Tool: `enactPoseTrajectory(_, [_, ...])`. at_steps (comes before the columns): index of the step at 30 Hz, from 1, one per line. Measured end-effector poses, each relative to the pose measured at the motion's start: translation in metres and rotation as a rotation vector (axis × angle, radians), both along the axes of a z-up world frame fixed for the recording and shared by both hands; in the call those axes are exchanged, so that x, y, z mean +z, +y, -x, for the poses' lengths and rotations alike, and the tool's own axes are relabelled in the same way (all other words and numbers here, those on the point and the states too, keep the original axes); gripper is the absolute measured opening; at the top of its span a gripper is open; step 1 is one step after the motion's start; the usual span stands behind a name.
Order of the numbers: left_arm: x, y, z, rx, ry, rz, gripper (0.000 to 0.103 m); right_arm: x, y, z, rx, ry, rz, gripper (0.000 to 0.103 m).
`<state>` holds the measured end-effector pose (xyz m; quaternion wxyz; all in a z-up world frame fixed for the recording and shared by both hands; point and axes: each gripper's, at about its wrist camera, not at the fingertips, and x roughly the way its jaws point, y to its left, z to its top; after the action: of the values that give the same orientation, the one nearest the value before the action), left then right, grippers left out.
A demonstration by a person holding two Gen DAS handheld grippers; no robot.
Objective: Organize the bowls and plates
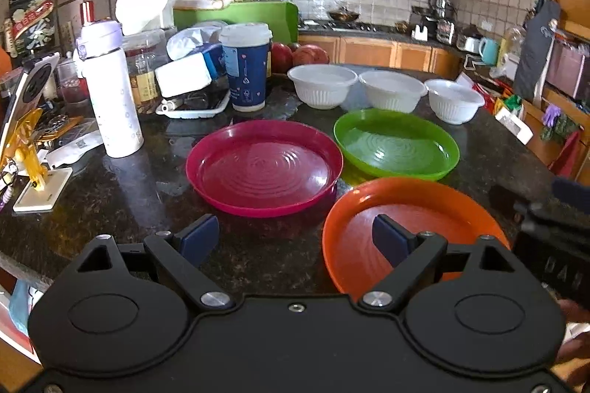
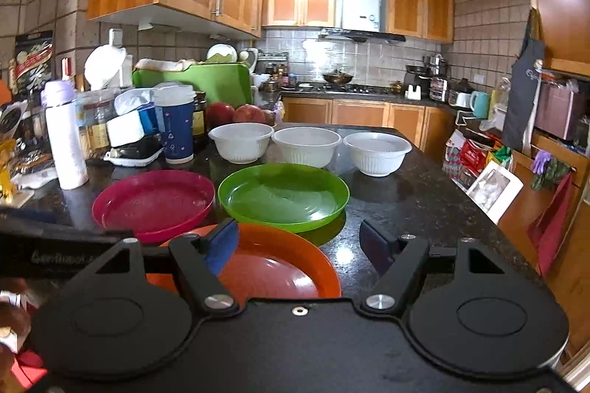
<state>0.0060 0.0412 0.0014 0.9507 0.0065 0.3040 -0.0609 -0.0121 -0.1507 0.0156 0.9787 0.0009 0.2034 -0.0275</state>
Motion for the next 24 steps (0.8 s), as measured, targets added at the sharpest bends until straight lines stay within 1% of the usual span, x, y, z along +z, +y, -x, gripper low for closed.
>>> enactPoseTrajectory(2, [-0.001, 0.003, -0.001, -0.037, 0.013, 0.003, 0.090, 0.000, 0.000, -0.001, -0.013, 0.012, -0.026, 0.075])
enactPoseTrajectory(5, [-0.003, 0.006, 0.000, -0.074, 0.008, -0.009, 0.090, -0.002, 0.001, -0.004, -0.023, 0.045, -0.054, 0.075])
enactPoseTrajectory(10, [-0.009, 0.008, -0.002, -0.138, 0.018, -0.035, 0.089, -0.011, 0.012, -0.001, -0.066, 0.067, 0.008, 0.075])
enactPoseTrajectory(12, [-0.011, 0.008, -0.004, -0.154, 0.024, -0.034, 0.086, -0.013, 0.014, -0.002, -0.066, 0.086, 0.009, 0.071])
enactPoseTrajectory(13, [-0.012, 0.009, -0.005, -0.161, 0.029, -0.035, 0.086, -0.015, 0.014, -0.003, -0.065, 0.100, 0.001, 0.066])
enactPoseTrajectory(14, [-0.013, 0.009, -0.007, -0.167, 0.038, -0.035, 0.086, -0.016, 0.013, -0.005, -0.064, 0.115, -0.005, 0.064])
enactPoseTrajectory(16, [-0.015, 0.009, -0.012, -0.173, 0.063, -0.022, 0.086, -0.018, 0.009, -0.010, -0.056, 0.147, -0.024, 0.063])
enactPoseTrajectory(17, [-0.016, 0.009, -0.014, -0.176, 0.074, -0.016, 0.085, -0.019, 0.007, -0.013, -0.055, 0.158, -0.032, 0.061])
enactPoseTrajectory(18, [-0.016, 0.008, -0.017, -0.176, 0.083, -0.016, 0.083, -0.020, 0.004, -0.016, -0.056, 0.170, -0.034, 0.059])
enactPoseTrajectory(19, [-0.017, 0.006, -0.019, -0.174, 0.089, -0.021, 0.079, -0.021, 0.002, -0.020, -0.058, 0.183, -0.028, 0.056])
enactPoseTrajectory(21, [-0.018, 0.002, -0.024, -0.162, 0.097, -0.036, 0.076, -0.023, -0.002, -0.027, -0.060, 0.198, -0.016, 0.055])
enactPoseTrajectory(24, [-0.019, -0.005, -0.030, -0.150, 0.116, -0.033, 0.074, -0.025, -0.014, -0.037, -0.047, 0.216, -0.019, 0.051])
